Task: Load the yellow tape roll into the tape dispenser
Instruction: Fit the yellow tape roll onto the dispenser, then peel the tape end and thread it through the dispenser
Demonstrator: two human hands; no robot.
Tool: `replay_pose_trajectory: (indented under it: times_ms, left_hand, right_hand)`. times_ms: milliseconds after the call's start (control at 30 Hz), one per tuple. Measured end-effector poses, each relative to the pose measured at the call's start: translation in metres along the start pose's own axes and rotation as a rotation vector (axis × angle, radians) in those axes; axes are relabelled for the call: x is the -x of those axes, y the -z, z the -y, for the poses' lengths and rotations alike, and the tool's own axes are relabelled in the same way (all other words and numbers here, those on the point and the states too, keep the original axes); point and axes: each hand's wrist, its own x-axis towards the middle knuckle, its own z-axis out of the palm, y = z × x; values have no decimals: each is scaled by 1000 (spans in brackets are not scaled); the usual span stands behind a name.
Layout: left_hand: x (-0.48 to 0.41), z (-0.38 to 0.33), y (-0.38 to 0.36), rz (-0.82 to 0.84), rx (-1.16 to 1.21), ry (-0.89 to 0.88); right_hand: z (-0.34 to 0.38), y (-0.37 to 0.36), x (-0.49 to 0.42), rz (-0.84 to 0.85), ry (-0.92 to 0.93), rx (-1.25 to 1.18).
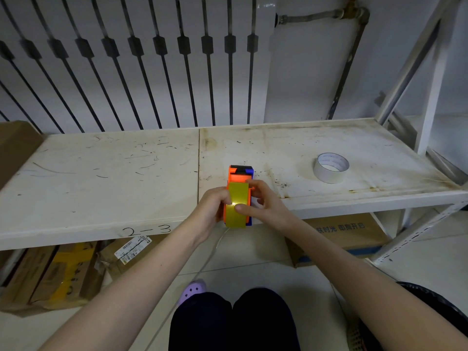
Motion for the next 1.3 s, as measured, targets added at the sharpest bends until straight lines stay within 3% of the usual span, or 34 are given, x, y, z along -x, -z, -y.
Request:
replay_pose_trajectory:
  times_ms: [100, 167, 467, 700, 867, 1133, 1300]
  left_hand:
    - [1, -6, -6, -111, 21, 33]
    - [-1, -10, -10, -167, 22, 44]
    - [-3, -20, -12, -205, -32, 116]
    - [-3, -22, -9, -199, -62, 129]
    - [2, -21, -11, -155, -132, 93]
    - [6, -7, 3, -86, -55, 22]
    - [9, -15, 1, -162, -31, 130]
  right_hand:
    - [6, -1, 7, -254, 13, 111]
    - [9, -5, 10, -323, 24, 187]
    - [12, -17, 16, -232, -54, -41]
    - [12, -28, 21, -196, -35, 41]
    - [16, -20, 16, -294, -139, -83]
    - [27, -12, 17, -211, -119, 58]
    - [30, -13, 26, -265, -11, 261]
